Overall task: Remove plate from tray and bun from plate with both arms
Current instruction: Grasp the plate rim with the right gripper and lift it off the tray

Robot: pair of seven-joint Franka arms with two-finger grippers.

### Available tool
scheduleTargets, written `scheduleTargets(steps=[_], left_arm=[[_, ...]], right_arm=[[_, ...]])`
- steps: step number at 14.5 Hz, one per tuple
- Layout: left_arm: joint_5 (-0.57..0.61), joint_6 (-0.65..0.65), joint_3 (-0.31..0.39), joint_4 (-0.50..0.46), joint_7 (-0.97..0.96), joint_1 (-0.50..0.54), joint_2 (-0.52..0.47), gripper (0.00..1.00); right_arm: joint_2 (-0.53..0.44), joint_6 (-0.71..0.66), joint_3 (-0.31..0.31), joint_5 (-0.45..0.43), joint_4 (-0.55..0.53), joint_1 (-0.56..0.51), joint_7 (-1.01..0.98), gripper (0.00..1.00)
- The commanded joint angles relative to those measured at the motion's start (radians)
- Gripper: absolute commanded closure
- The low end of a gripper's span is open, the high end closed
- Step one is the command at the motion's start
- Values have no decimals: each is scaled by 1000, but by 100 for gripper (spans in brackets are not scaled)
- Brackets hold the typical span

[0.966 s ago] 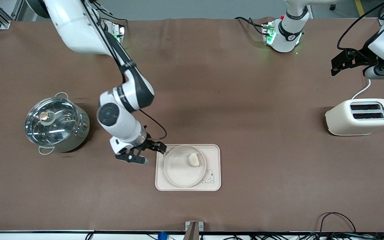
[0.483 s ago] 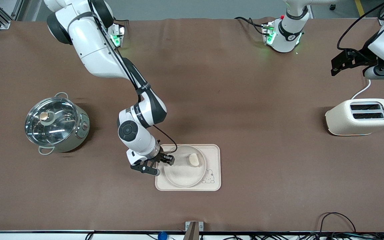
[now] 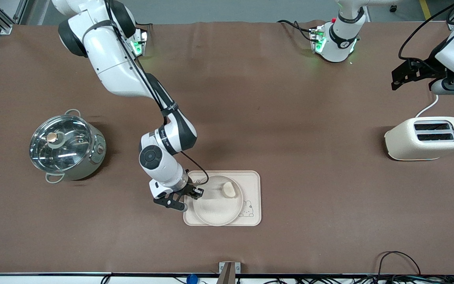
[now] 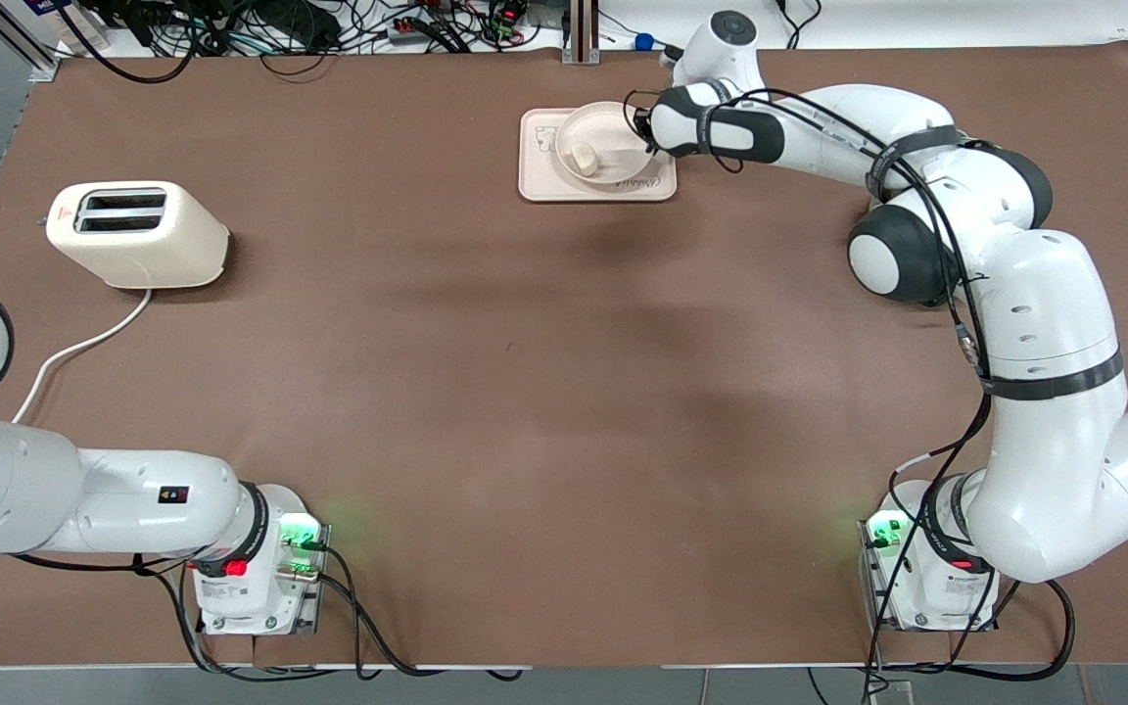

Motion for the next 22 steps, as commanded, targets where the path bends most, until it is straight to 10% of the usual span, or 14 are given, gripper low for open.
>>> scheduleTargets(steps=[1, 6, 14, 15, 17, 22], left_arm=[[-4, -13, 2, 10, -1, 1, 4, 0], [-4, -13, 2, 8, -1, 1, 3, 0], [-5, -13, -1, 2, -18, -3, 20, 0], [-5, -11, -3, 2, -26, -6, 27, 0], [-10, 3, -12, 5, -59, -17, 55, 0], [-4, 98, -150, 5, -275, -28, 150, 0]], right_arm=[[-184, -85, 134, 21, -161, -109, -52, 100], [-551, 147, 269, 85, -722, -128, -52, 100], [-395, 579, 302, 87, -923, -34, -23, 100], [-398, 582, 302, 87, -929, -44, -23, 87], [-433, 580, 303, 87, -954, -70, -26, 4], [-655, 52, 300, 89, -779, -175, -18, 0]])
